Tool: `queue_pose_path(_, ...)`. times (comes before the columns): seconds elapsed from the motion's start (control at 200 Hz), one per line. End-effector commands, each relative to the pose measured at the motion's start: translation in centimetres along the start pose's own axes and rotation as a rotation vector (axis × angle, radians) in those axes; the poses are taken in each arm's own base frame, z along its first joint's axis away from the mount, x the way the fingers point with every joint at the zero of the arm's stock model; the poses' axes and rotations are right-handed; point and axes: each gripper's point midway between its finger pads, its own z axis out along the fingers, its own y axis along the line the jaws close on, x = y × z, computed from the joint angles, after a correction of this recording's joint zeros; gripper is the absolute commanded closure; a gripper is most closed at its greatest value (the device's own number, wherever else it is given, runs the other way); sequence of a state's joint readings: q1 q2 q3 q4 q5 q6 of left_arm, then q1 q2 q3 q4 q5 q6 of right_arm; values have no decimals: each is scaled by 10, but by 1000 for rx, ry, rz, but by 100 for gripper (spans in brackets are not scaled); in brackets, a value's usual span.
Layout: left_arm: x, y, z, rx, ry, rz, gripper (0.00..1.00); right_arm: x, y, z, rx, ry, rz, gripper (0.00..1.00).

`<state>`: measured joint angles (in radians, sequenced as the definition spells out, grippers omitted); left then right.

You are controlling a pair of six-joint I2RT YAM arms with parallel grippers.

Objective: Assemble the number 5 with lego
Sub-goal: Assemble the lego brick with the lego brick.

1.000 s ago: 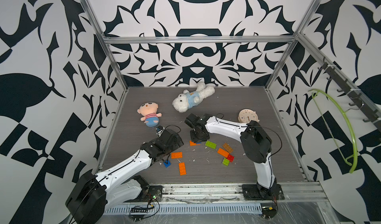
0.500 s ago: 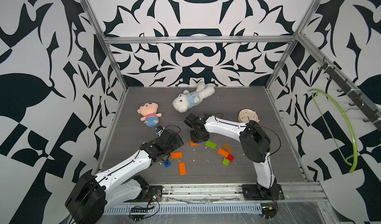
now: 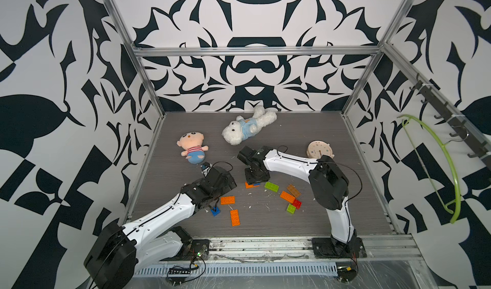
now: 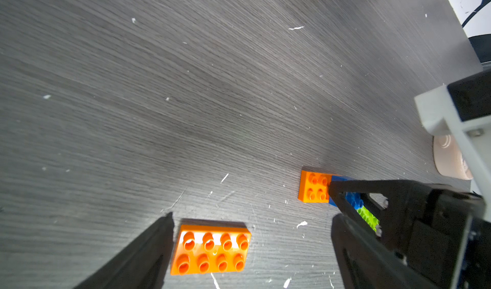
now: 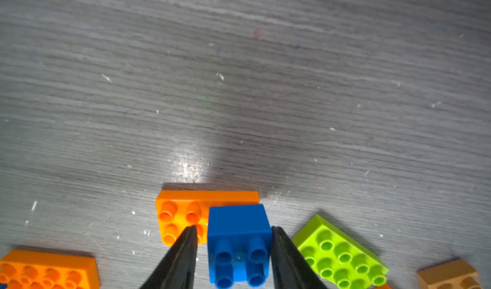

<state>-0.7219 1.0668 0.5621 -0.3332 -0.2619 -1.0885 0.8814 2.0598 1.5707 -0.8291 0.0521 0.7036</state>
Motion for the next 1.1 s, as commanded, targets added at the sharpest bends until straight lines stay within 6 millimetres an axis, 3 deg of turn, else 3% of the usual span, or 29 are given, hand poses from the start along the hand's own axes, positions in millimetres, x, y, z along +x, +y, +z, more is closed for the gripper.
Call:
queue_pose_path(0.0,0,-1,2,-1,7,7,1,-6,6,-26,-31,-47,-3,54)
queue_pose_path(0.415,3,-2,7,-13,27,17,1,-4,3,-22,-21,-35,-13,66)
queue_pose_path(0.71,0,2,4,-23,7,5,1,-5,-3,-20,47,-44,-26,70)
queue_pose_path(1.095,0,6,2,-27,1,-4,1,2,5,-5,34,-2,-41,73)
